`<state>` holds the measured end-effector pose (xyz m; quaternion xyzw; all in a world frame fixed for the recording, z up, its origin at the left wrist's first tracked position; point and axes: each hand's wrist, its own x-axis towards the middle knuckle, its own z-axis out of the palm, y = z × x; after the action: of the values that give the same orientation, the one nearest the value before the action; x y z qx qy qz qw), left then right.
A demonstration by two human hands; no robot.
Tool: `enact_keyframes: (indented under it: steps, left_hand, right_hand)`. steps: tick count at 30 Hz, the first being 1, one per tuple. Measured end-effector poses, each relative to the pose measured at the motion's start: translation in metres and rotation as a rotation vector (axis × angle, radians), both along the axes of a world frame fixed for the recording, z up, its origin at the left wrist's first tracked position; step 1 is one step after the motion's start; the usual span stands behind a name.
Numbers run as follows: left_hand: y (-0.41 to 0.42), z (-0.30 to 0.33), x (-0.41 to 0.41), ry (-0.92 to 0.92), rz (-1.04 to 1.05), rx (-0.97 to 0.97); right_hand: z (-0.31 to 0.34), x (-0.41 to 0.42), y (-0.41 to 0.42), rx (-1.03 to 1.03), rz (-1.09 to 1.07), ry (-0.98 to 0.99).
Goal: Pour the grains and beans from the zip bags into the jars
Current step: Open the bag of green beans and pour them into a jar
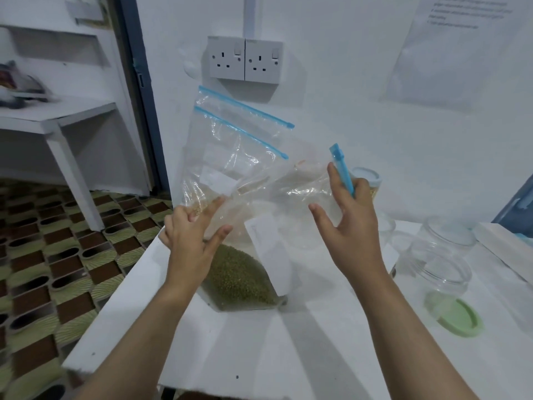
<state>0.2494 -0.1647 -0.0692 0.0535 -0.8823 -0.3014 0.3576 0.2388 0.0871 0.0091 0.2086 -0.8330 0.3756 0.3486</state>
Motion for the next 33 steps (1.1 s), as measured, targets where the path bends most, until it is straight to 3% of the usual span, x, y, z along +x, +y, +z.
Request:
enact_keyframes:
  steps: [7, 10, 14, 17, 21, 27, 33]
  left_hand:
    - [-0.006, 0.02, -0.025, -0.012, -0.044, -0.046]
    - [-0.008, 0.01, -0.023, -0.019, -0.037, 0.026]
    - [-0.015, -0.005, -0.018, -0.101, 0.09, 0.502]
    - [-0.007, -0.008, -0.009, -0.149, -0.097, 0.865]
    - [-0.008, 0.0, -0.006, -0.01, -0.159, 0.883]
    - [-0.016, 0.006, -0.013, 0.007, -0.216, 0.846]
    - [-0.023, 0.002, -0.016, 0.115, -0.321, 1.071]
  right_hand:
    - [-0.002, -0.003, 0.007, -0.009, 0.029, -0.024]
    - [-0.008, -0.002, 0.003, -0.034, 0.02, -0.029]
    - [-0.01, 0.0, -0.002, -0.056, 0.004, -0.006]
    - [-0.011, -0.001, -0.004, -0.057, -0.003, -0.01]
    - [-0.013, -0.002, -0.007, -0.07, -0.018, -0.006]
    - [-0.015, -0.004, -0.008, -0.108, -0.054, -0.013]
    - [-0.016, -0.003, -0.008, -0.119, -0.079, -0.021]
